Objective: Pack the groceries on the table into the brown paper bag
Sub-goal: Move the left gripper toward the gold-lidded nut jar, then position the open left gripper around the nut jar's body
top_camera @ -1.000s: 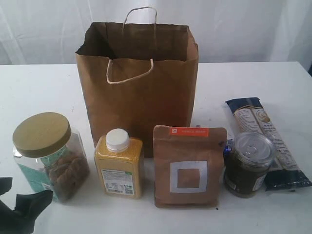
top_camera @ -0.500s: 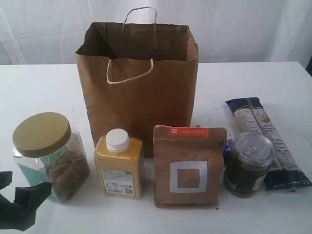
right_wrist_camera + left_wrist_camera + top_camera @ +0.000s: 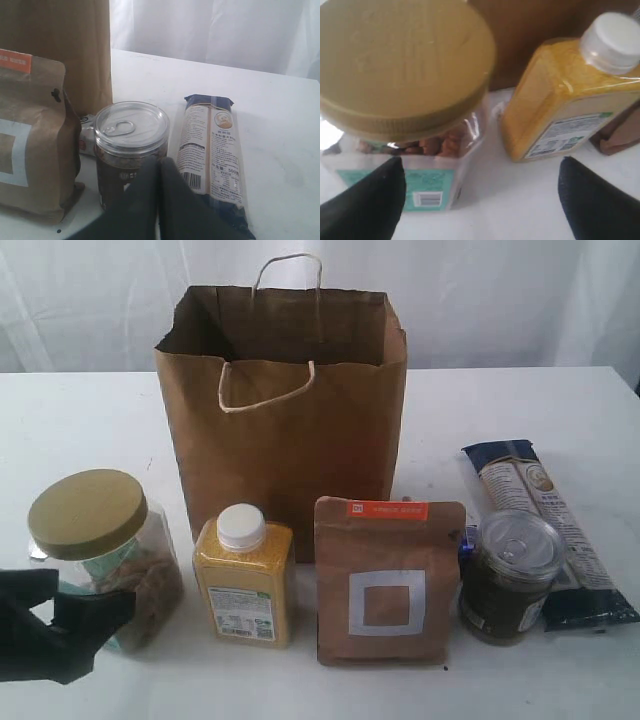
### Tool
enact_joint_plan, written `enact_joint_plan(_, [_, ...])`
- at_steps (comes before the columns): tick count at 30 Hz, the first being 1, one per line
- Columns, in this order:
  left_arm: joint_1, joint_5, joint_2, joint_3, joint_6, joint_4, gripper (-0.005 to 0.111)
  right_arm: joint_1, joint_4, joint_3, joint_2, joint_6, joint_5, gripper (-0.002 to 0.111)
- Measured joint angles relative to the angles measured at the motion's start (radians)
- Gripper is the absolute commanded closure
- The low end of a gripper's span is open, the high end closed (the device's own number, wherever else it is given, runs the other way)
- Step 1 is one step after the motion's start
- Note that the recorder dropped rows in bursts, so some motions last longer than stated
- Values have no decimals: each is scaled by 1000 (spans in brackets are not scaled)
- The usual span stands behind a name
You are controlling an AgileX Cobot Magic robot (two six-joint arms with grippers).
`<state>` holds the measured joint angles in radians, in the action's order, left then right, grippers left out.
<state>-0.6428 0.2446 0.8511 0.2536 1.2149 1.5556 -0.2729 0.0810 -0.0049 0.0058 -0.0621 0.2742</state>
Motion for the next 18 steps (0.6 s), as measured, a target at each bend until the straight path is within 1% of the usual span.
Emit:
enact_joint_plan(1, [0, -40, 0, 23, 164, 102, 25, 0, 0, 0, 0, 0, 0, 108])
enact_joint_plan(3, [-2, -83, 0, 34, 262, 151, 26, 0, 0, 0, 0, 0, 0, 108])
enact_joint_plan(6, [-2, -78, 0, 37, 293, 160, 26, 0, 0, 0, 0, 0, 0, 108])
enact_joint_plan(10, [-2, -36, 0, 37, 298, 166, 26, 0, 0, 0, 0, 0, 0, 108])
enact_joint_plan(18, [-4, 3, 0, 37, 322, 168, 26, 0, 0, 0, 0, 0, 0, 108])
